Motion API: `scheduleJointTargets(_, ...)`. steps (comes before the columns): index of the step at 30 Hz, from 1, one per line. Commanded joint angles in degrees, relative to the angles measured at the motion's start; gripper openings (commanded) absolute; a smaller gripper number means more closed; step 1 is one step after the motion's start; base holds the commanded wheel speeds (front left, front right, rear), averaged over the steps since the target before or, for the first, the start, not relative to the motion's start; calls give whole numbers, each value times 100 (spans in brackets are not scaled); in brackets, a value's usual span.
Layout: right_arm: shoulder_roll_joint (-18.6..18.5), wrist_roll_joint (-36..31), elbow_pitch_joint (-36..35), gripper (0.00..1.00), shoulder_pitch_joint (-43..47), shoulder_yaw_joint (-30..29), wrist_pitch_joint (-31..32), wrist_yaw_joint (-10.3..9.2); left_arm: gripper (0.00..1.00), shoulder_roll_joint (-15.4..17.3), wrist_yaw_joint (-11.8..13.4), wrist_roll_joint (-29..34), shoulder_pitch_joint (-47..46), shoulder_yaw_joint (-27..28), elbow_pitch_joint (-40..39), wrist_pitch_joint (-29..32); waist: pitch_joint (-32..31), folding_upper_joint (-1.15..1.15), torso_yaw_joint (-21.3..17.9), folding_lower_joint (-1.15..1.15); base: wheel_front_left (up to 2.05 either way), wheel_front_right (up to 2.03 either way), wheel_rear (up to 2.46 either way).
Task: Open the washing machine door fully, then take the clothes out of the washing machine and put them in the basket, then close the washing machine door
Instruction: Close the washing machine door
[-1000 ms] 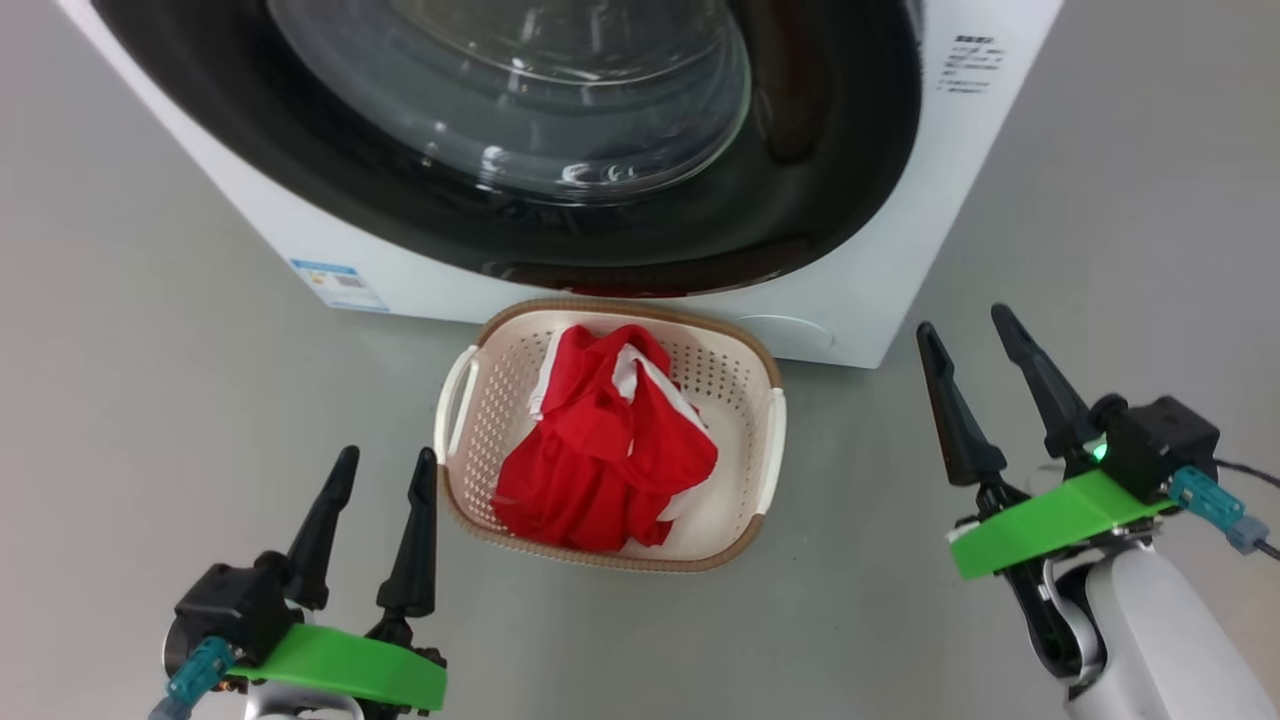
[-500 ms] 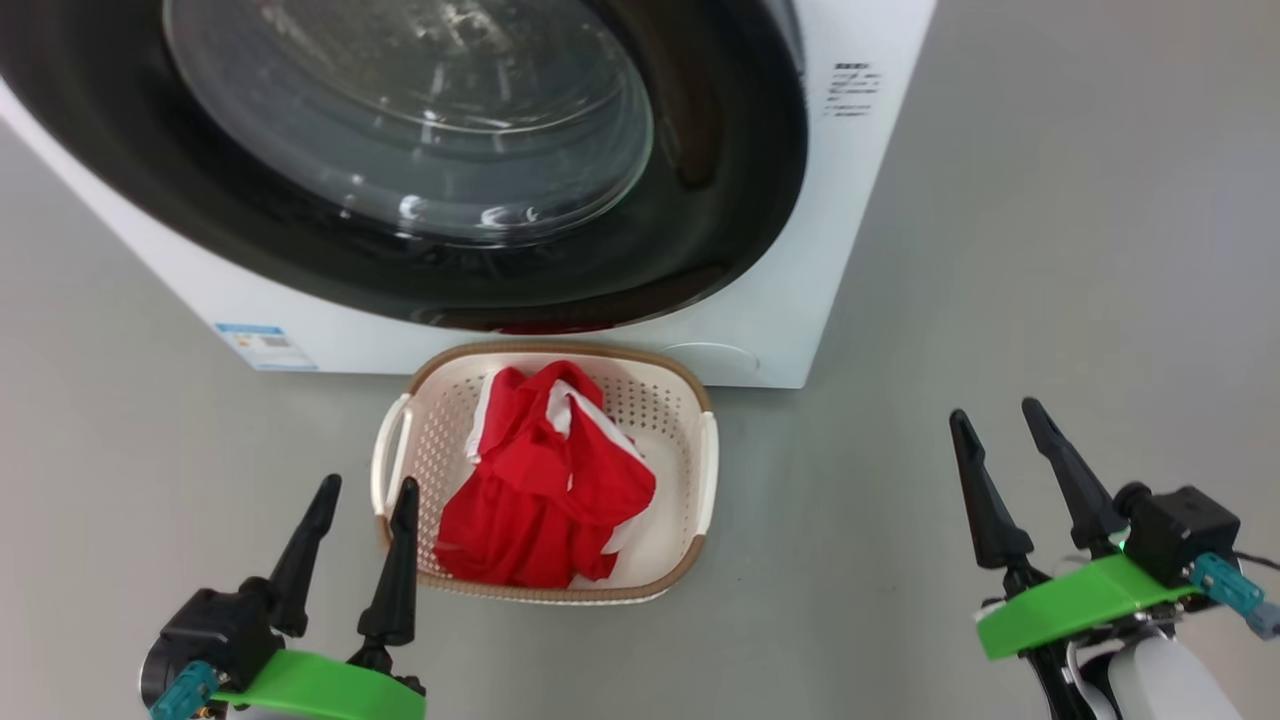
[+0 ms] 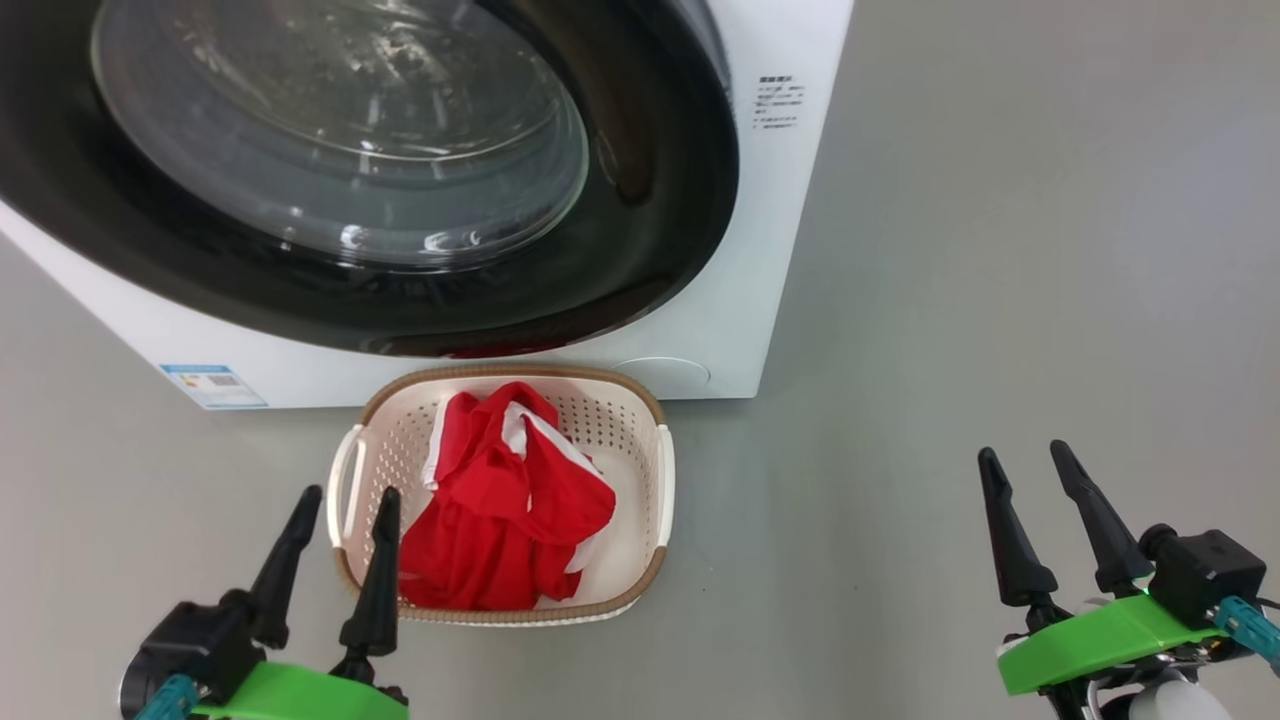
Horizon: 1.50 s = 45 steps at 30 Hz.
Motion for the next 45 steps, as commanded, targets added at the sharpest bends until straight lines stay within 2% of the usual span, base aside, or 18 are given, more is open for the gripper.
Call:
scheduleJointTargets(1, -26, -41, -168, 100, 22, 85, -32, -6, 100, 151, -31, -4, 12, 229, -164, -70, -19, 0, -46, 0, 0, 0, 0)
scheduleJointTargets(18, 26, -79, -209, 100, 268, -150, -32, -6, 100, 158, -31, -13, 134, 255, -255, -70, -121, 0, -151, 0, 0, 0, 0)
scheduleJointTargets(45, 56, -92, -205, 100, 327, -168, -32, -6, 100, 151, -31, -15, 199, 314, -235, -70, -201, 0, -126, 0, 0, 0, 0)
